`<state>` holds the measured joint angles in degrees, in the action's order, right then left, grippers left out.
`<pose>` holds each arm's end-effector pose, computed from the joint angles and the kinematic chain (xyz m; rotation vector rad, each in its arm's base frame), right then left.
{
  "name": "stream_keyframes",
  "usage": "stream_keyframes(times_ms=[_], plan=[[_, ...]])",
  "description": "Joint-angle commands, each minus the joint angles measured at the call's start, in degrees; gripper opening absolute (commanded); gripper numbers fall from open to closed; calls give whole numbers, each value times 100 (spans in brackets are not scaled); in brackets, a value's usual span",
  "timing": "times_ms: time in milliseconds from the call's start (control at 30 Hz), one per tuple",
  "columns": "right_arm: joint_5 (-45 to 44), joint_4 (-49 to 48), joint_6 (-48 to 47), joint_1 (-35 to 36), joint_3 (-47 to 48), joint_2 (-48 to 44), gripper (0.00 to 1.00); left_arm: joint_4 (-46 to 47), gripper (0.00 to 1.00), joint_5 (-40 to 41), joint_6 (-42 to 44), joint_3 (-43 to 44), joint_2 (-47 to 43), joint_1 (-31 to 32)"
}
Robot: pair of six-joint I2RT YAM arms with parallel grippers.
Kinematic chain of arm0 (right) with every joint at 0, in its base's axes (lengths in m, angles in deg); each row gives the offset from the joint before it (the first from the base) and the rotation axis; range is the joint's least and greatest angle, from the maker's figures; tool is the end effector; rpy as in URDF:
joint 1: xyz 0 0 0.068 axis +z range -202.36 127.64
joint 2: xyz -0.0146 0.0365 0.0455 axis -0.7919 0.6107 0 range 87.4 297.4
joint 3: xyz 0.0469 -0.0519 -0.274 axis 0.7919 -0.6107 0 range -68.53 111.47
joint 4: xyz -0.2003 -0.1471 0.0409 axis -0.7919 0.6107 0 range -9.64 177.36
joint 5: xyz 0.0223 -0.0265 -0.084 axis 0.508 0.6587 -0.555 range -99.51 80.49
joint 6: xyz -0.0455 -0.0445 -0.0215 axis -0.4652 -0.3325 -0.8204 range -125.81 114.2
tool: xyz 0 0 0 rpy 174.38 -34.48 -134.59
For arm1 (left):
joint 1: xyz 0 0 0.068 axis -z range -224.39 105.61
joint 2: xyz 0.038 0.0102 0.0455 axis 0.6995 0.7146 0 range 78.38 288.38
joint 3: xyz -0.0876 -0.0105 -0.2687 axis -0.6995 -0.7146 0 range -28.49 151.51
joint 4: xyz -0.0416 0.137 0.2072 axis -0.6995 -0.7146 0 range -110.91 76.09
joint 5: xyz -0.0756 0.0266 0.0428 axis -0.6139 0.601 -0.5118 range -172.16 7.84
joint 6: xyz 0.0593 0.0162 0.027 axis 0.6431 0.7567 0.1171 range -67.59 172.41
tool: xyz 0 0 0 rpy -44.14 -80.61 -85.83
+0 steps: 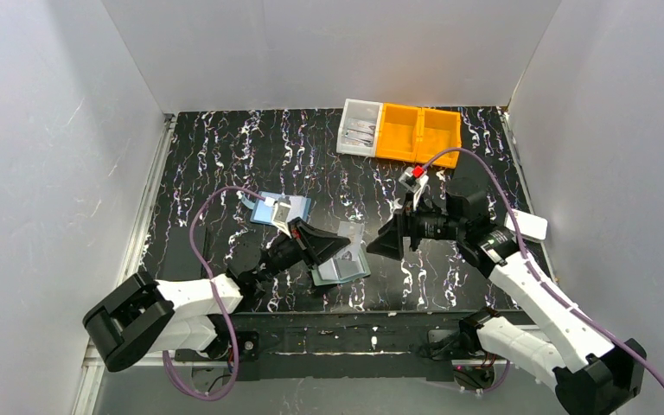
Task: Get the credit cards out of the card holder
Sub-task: Place the credit card in the storage box.
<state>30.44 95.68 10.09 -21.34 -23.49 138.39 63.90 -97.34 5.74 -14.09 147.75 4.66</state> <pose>0.1488 0.1296 0.3203 -0.7510 1.9040 1.2032 0.1356 -0.1776 0.2613 0.2935 1.3199 -1.5996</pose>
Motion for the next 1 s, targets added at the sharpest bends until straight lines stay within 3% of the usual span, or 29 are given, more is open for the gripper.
stream_keyframes(times_ms=[0,300,600,967], plan=[[550,-1342,1355,-87,-30,150,86,290,0,675,92,-41,-350,44],[777,-2511,2012,-87,-27,505,77,345,0,912,-260,354,-304,52],[918,-2973,2286,-63,5,688,64,383,0,896,-435,616,-177,111],[1095,-3146,2313,-42,49,782,30,410,0,929,-471,604,-94,133]])
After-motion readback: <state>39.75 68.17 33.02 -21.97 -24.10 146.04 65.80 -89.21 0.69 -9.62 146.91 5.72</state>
